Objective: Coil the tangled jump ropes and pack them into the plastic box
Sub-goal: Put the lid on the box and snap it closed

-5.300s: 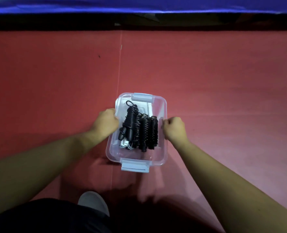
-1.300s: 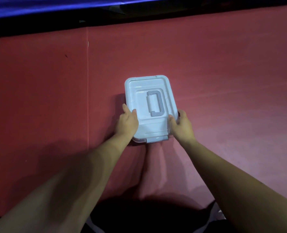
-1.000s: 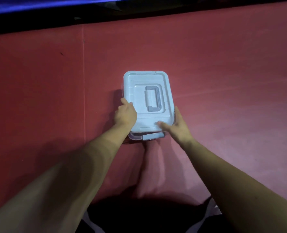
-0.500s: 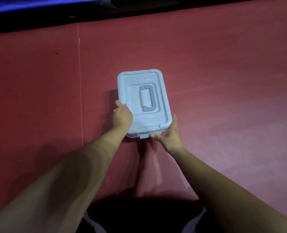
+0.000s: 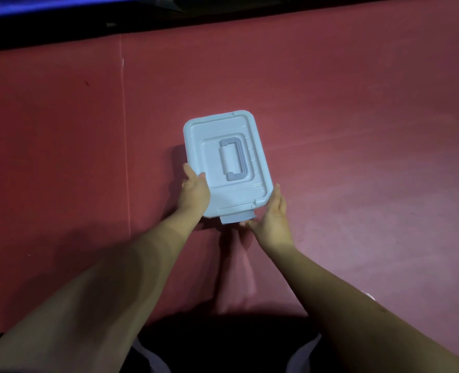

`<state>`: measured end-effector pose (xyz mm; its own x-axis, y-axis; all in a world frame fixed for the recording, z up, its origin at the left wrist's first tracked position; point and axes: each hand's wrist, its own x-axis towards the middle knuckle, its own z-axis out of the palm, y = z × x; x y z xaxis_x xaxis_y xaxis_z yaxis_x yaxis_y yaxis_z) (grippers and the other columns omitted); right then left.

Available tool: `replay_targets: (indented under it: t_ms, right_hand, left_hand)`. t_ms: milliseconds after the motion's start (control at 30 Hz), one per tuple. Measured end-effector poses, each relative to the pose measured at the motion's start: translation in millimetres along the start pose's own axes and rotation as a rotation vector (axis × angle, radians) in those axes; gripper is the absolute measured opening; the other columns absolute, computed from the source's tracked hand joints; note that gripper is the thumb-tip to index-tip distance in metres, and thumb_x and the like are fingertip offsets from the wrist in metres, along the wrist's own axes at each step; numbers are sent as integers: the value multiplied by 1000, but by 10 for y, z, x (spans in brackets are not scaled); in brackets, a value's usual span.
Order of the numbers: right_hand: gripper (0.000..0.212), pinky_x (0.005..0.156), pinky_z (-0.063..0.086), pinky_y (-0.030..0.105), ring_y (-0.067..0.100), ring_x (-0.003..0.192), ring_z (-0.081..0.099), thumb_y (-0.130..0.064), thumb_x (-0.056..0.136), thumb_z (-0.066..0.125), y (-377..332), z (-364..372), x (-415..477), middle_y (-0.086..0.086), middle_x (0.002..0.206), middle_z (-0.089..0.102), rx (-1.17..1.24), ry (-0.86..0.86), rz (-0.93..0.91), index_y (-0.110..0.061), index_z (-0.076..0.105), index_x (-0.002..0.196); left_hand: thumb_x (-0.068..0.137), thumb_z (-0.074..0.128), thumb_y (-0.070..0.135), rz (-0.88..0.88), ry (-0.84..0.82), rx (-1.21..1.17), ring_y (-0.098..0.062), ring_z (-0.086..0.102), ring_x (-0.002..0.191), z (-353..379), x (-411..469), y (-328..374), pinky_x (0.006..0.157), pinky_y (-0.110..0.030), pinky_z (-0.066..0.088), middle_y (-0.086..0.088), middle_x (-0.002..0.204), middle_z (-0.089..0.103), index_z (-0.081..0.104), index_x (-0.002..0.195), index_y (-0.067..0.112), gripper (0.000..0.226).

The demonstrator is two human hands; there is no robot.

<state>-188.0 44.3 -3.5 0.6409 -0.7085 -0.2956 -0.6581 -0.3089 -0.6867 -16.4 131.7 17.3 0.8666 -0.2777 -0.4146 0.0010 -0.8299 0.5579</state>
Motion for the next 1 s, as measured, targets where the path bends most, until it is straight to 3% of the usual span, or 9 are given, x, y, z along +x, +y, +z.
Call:
replay_targets:
  t_ms: [100, 167, 333, 500, 600, 667, 733, 867, 1000]
  right_hand:
    - [123, 120, 23, 52, 31, 149, 20, -44, 68, 87, 5, -8, 30, 16, 163, 13, -260, 101, -159, -16, 7, 158]
    - [110, 124, 10, 48, 26, 153, 12, -46, 72, 84, 6, -66, 75, 10, 165, 14, -347, 102, -296, -17, 21, 157]
    - [73, 120, 21, 53, 34, 148, 26, -43, 70, 85, -22, -145, 220, 13, 157, 37, -370, 46, -403, -14, 60, 133]
    - [57, 111, 36, 50, 42, 138, 38, -41, 85, 71, 44, -73, 197, 8, 140, 53, -515, 90, -477, -8, 60, 129]
    - [39, 88, 44, 42, 39, 103, 55, -39, 97, 45, -105, -52, 304, 5, 98, 65, -509, 282, -454, -12, 73, 90]
    - [43, 74, 39, 40, 31, 80, 51, -39, 94, 45, -320, -27, 373, 4, 75, 58, -551, 331, -471, -15, 67, 66]
    - [43, 76, 39, 41, 31, 77, 55, -44, 92, 44, -489, -4, 401, 3, 75, 60, -576, 272, -506, -16, 67, 68]
    - [51, 86, 41, 44, 31, 105, 57, -54, 89, 56, -704, -133, 854, 8, 113, 62, -440, 193, -383, -12, 62, 116]
    - [80, 109, 36, 46, 35, 131, 43, -51, 83, 72, -1025, -303, 1539, 16, 141, 46, -275, 57, -332, -3, 44, 141]
  left_hand:
    - [106, 33, 24, 54, -26, 33, -42, 51, 124, 11, 20, -24, 95, -43, 43, -29, 144, 43, -1, 157, 13, 62]
    - [108, 32, 25, 104, 57, 162, -40, 59, 113, 57, 61, -41, 77, -39, 41, -31, 133, 51, -4, 156, 4, 64]
    - [108, 32, 26, 161, 75, 340, -40, 64, 101, 44, 81, -41, 70, -40, 40, -30, 122, 57, -2, 153, -5, 64]
    - [75, 86, 22, 231, 33, 446, -17, 59, 40, 34, 139, -83, 39, -19, 20, -16, 62, 64, 51, 126, -22, 76]
    - [59, 95, 23, 343, 28, 405, -15, 46, 26, 135, 264, -213, 37, -15, 10, -10, 45, 53, 60, 115, -20, 78]
    - [83, 78, 23, 242, -30, 423, -23, 63, 46, -25, 91, -80, 40, -21, 28, -20, 68, 64, 42, 134, -21, 77]
    - [104, 45, 25, 213, -20, 314, -39, 67, 90, -22, 106, -51, 64, -36, 43, -31, 114, 59, 9, 151, -11, 69]
    - [98, 52, 23, 199, -10, 91, -45, 50, 120, -173, 289, 3, 90, -44, 42, -27, 142, 37, 20, 150, 1, 65]
    - [97, 57, 34, 165, -50, 30, -33, 26, 145, -345, 586, 197, 111, -36, 26, -21, 161, 16, 3, 157, 5, 86]
